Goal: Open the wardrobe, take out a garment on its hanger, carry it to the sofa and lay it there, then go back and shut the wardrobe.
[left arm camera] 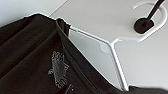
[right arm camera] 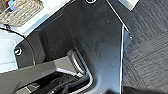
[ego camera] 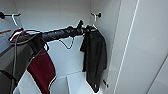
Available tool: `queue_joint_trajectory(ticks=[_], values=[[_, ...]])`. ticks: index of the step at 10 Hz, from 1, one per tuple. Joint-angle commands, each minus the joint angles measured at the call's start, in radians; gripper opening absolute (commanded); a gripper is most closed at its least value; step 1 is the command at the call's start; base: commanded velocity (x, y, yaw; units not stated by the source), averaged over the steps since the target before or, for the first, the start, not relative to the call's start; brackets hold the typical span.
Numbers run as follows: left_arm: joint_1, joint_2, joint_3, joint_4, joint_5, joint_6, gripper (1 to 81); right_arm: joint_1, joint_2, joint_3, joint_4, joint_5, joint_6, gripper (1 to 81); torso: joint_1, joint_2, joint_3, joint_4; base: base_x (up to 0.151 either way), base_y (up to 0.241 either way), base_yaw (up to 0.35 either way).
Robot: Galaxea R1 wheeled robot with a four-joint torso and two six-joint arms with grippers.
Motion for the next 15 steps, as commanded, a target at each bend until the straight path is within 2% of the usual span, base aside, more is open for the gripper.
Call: queue_joint_trajectory(ticks=[1, 8, 15], values=[[-0.228, 0.005, -0.008, 0.0, -0.002, -0.013, 81.1, 0.043, 0.002, 0.006, 0.009, -0.055, 0.0, 81.1, 0.0, 0.0, 0.0, 0.0, 0.0, 0.0, 0.0], [-0.246, 0.106, -0.166, 0.015, -0.016, -0.008, 81.1, 0.038, 0.004, 0.007, 0.01, -0.055, 0.0, 81.1, 0.0, 0.0, 0.0, 0.0, 0.0, 0.0, 0.0], [-0.279, 0.155, -0.209, 0.043, -0.016, -0.004, 81.1, 0.04, 0.006, 0.006, 0.013, -0.055, 0.0, 81.1, 0.0, 0.0, 0.0, 0.0, 0.0, 0.0, 0.0]])
